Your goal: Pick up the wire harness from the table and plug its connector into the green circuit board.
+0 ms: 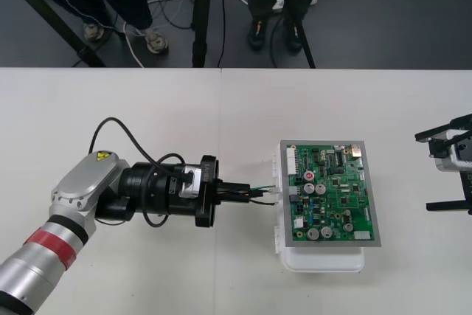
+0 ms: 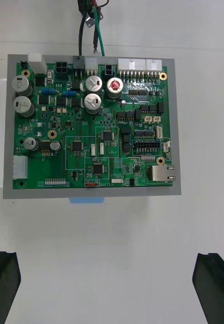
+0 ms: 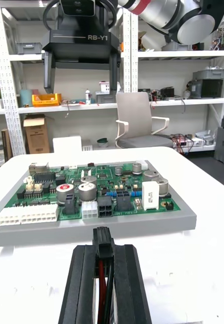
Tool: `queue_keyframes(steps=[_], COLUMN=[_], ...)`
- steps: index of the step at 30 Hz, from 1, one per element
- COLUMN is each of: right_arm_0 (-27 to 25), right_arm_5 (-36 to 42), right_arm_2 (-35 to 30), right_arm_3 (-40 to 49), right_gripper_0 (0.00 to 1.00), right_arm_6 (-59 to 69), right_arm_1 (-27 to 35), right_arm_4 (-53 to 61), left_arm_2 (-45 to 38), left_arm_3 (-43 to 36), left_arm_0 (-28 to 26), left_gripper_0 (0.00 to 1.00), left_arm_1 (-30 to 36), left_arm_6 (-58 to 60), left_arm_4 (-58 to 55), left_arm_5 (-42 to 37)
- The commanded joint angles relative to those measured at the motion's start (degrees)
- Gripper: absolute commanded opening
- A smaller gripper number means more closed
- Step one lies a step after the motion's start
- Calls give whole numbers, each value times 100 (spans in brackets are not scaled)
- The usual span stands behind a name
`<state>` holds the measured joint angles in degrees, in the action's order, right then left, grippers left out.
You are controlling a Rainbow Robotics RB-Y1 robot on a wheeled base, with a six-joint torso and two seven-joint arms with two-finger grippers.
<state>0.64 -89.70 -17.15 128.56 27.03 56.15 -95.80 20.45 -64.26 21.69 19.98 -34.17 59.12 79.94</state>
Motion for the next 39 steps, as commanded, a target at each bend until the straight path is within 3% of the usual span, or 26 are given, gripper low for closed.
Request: queue_keyframes(steps=[1,11,39], right_arm_0=[7,-2,-2], right_arm_5=[-30,-30,-30], right_arm_2=[63,54,-8], right_arm_3=[117,117,117], right_gripper_0=[100,100,100], right_arm_6=[-277,-268,-321], right_arm_1=[-78,-78,-184], right_arm_4=[87,79,421], left_arm_2=[222,495,723], left_arm_3=[-210,-509,-509], left_arm_0=[117,-77,-103], left_gripper_0=[0,0,0], left_arm_1=[-178,-178,-240], left_arm_6=[-283,-204,-231], left_arm_4=[20,20,29], left_arm_5=[-260,-884,-1200])
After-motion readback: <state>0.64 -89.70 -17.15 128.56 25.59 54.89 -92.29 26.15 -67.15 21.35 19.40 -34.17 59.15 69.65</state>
